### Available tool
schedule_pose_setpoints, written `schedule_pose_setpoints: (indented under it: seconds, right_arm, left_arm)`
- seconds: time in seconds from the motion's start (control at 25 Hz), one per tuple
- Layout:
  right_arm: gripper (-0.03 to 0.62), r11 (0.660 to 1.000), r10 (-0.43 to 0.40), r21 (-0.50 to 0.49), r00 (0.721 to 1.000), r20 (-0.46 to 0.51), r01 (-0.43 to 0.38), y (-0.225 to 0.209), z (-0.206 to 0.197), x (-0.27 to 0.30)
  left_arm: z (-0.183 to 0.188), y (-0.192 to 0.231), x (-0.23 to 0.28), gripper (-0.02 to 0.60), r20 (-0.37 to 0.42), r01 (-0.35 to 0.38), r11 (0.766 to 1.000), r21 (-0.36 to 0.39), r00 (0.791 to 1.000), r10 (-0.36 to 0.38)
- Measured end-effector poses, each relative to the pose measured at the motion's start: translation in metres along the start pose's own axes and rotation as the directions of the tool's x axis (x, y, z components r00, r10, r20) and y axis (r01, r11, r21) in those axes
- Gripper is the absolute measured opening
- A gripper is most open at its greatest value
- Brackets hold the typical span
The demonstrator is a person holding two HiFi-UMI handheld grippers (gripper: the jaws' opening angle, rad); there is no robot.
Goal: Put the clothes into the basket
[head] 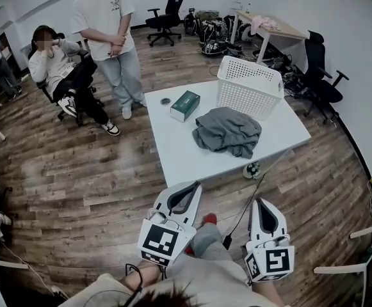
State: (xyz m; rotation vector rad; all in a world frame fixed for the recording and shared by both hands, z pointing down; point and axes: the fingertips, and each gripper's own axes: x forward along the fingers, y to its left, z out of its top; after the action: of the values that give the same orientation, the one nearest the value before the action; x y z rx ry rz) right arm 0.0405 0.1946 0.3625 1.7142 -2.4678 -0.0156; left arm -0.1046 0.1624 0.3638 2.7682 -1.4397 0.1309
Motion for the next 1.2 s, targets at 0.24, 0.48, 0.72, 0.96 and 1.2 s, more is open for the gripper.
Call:
schedule_pose_setpoints:
  seconds: [0.24,0.48,0.72,0.96,1.2]
  right_arm:
    - [0.015,1.0,-0.007,0.002,1.0,-0.002,0.007,-0.017,-0.001,0.019]
    - [0.015,1.0,-0.004,0.006,1.0,-0.013,0.004,-0.038,-0.005,0.052]
    - [0.015,1.0,0.026,0.013,0.999,-0.024,-0.025,-0.058,-0.008,0.098]
    - [0.015,0.997,0.064,0.033,0.997,-0.041,-0.063,-0.081,-0.013,0.144]
    - [0.015,0.995,0.092,0.046,0.994,-0.058,-0.09,-0.109,-0.017,0.185]
  left_arm:
    - [-0.002,0.009,0.023,0.011,-0.007,0.0,1.0,0.0,1.0,0.0]
    - [-0.008,0.024,0.056,0.011,-0.022,-0.005,1.0,-0.006,1.0,0.005]
    - [-0.002,0.043,0.097,0.011,-0.006,-0.01,1.0,-0.012,1.0,0.01]
    - [0.004,0.06,0.139,0.011,-0.012,-0.025,0.999,-0.022,1.0,0.025]
    - [-0.002,0.076,0.183,0.011,-0.035,-0.032,0.999,0.018,0.999,0.032]
